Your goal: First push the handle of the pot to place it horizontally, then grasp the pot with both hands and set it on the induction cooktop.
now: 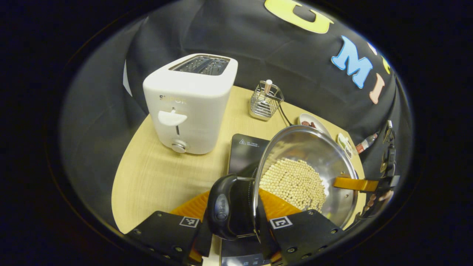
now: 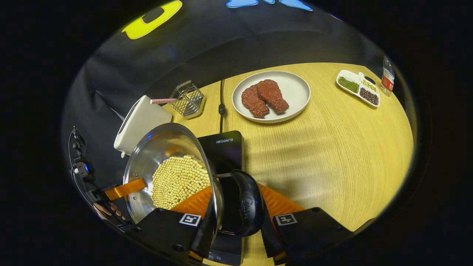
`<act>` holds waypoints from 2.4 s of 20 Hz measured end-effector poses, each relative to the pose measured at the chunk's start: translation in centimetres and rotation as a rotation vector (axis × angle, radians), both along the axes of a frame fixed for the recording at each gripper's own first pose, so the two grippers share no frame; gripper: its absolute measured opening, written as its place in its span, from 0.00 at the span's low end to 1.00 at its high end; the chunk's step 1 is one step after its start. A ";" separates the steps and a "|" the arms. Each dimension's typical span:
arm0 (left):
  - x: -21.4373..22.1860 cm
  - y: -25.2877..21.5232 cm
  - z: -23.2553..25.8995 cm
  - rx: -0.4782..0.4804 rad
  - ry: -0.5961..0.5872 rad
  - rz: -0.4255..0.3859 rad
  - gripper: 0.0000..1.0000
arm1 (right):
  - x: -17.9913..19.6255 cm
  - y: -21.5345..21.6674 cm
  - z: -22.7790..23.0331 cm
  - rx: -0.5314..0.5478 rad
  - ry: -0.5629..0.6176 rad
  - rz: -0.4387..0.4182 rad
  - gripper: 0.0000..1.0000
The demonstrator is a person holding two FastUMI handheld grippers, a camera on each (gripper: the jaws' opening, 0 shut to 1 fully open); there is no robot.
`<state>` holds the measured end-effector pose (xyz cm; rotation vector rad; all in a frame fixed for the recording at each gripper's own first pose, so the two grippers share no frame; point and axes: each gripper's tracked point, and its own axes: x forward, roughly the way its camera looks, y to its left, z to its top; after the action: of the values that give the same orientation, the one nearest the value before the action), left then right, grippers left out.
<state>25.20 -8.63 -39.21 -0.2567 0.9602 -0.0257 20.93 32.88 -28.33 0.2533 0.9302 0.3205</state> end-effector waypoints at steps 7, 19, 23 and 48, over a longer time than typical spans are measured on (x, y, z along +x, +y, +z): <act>-0.1 1.7 0.9 0.187 0.013 -0.034 0.84 | 0.2 -1.5 1.3 -0.018 -0.031 -0.016 0.93; -3.0 -0.8 14.2 0.359 -0.270 0.030 0.88 | -4.4 -8.9 8.5 -0.106 -0.268 -0.010 0.98; -5.5 -5.0 19.6 0.367 -0.387 0.058 0.86 | -5.9 -14.0 12.9 -0.119 -0.397 -0.060 0.98; -24.8 -35.0 40.2 0.352 -0.861 0.178 0.85 | -22.8 -47.0 27.2 -0.075 -0.844 -0.330 0.98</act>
<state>0.38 -43.68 0.99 0.0099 0.0738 0.1834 -1.82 -14.10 -1.12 0.1720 0.0604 0.0641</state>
